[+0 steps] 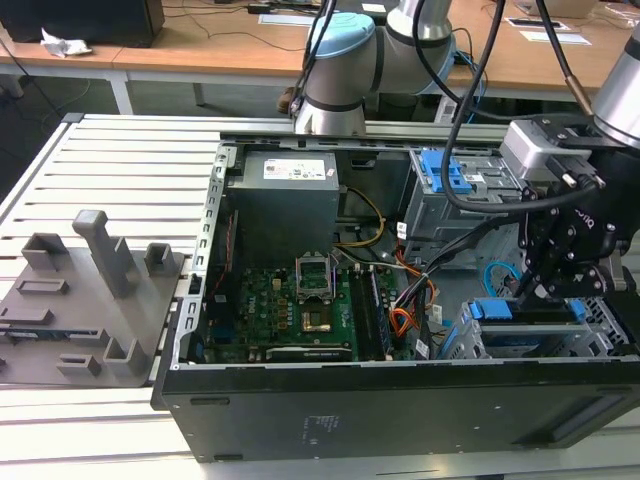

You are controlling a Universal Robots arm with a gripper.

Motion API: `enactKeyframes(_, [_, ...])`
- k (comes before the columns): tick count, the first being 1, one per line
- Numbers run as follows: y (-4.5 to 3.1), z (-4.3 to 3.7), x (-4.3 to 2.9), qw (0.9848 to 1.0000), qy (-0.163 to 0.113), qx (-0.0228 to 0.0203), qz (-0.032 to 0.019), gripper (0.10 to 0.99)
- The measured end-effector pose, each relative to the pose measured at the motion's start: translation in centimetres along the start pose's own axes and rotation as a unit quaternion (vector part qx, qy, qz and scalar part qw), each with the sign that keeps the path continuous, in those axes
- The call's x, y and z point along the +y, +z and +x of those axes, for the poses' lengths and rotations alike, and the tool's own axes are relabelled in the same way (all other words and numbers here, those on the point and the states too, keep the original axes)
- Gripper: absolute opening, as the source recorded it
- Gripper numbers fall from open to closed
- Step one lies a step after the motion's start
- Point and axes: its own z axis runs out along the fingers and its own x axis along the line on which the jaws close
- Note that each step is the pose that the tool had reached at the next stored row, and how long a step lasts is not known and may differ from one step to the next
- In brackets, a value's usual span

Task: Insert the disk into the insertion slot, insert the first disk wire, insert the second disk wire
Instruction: 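Insert the second disk wire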

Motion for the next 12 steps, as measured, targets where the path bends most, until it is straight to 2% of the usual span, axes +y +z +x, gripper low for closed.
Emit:
enactKeyframes(8, [0.2, 0.0, -0.01, 1.0, 0.0, -0.0002, 0.0, 0.176])
enactKeyframes(9, [0.14, 0.0, -0.01, 1.0, 0.0, -0.0001, 0.0, 0.239])
enactKeyframes(12, [-0.68, 0.06, 0.02, 1.0, 0.0, 0.0, 0.0, 0.239])
